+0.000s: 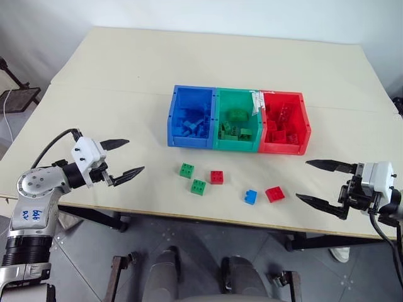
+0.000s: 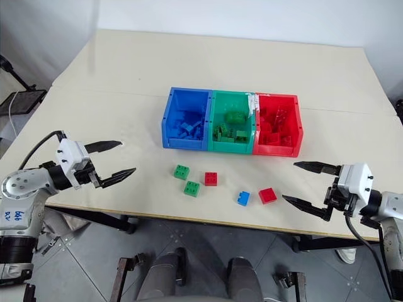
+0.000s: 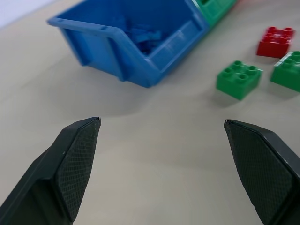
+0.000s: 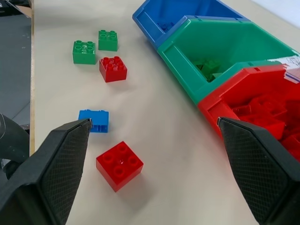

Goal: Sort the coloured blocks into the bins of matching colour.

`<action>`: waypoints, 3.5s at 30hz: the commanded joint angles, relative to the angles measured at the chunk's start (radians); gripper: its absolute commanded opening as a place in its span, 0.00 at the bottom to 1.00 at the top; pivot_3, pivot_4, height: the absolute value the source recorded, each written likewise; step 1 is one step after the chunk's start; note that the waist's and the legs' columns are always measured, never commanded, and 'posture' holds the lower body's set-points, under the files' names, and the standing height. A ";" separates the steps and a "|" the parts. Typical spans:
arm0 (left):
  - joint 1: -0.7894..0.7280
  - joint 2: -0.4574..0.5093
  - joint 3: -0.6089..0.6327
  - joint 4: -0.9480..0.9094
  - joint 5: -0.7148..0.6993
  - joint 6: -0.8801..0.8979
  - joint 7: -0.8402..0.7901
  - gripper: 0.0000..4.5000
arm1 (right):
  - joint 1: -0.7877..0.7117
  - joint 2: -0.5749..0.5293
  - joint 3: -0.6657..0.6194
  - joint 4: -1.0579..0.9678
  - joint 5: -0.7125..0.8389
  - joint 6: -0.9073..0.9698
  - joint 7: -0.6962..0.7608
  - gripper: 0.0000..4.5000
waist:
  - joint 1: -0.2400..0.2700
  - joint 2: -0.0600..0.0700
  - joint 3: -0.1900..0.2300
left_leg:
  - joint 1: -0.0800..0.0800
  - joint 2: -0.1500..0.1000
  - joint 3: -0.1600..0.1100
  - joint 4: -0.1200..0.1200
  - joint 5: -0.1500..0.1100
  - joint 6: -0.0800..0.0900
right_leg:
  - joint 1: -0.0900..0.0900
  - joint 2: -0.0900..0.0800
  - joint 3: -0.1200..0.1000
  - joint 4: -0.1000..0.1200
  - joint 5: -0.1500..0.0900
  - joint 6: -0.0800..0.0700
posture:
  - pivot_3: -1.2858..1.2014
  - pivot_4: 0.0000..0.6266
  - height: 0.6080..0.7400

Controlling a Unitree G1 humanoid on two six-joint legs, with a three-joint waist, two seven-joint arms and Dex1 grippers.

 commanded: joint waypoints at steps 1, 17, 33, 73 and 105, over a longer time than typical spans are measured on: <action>-0.013 -0.005 0.012 -0.009 -0.008 -0.002 0.000 1.00 | 0.010 0.003 -0.021 -0.007 0.003 -0.018 -0.001 1.00 | 0.000 0.000 0.000 | 0.000 0.000 0.000 0.000 0.000 0.000 | 0.000 0.000 0.000 0.000 0.000 0.000 | 0.52 0.24 1.00; -0.073 -0.182 -0.331 -0.346 -0.065 0.196 -0.132 1.00 | 0.108 -0.136 -0.121 0.326 -0.076 -0.188 0.195 1.00 | 0.016 0.001 0.000 | 0.004 -0.001 0.000 0.005 -0.002 0.000 | 0.007 0.000 0.001 -0.003 0.000 0.000 | 0.52 0.24 1.00; 0.072 -0.104 -0.217 -0.364 -0.056 0.168 -0.115 1.00 | -0.414 -0.052 0.394 0.527 -0.226 -0.147 0.321 1.00 | -0.002 0.003 0.001 | 0.003 -0.001 -0.001 0.012 -0.004 0.000 | 0.009 0.000 0.001 -0.002 0.000 0.001 | 0.52 0.24 1.00; -0.002 -0.178 -0.096 -0.402 -0.133 0.293 0.098 1.00 | -0.857 0.154 0.257 0.699 -0.271 0.066 -0.331 0.84 | -0.003 0.004 0.001 | -0.001 0.000 0.003 0.015 -0.007 0.000 | 0.005 -0.001 0.002 0.000 -0.001 0.003 | 0.52 0.24 1.00; -0.033 -0.151 -0.223 -0.138 -0.017 0.035 -0.173 1.00 | 0.010 -0.054 0.027 -0.087 0.019 0.260 -0.006 0.99 | -0.002 0.004 0.001 | 0.003 0.001 0.005 0.018 -0.013 0.001 | 0.008 -0.001 0.003 -0.001 -0.002 0.005 | 0.52 0.24 1.00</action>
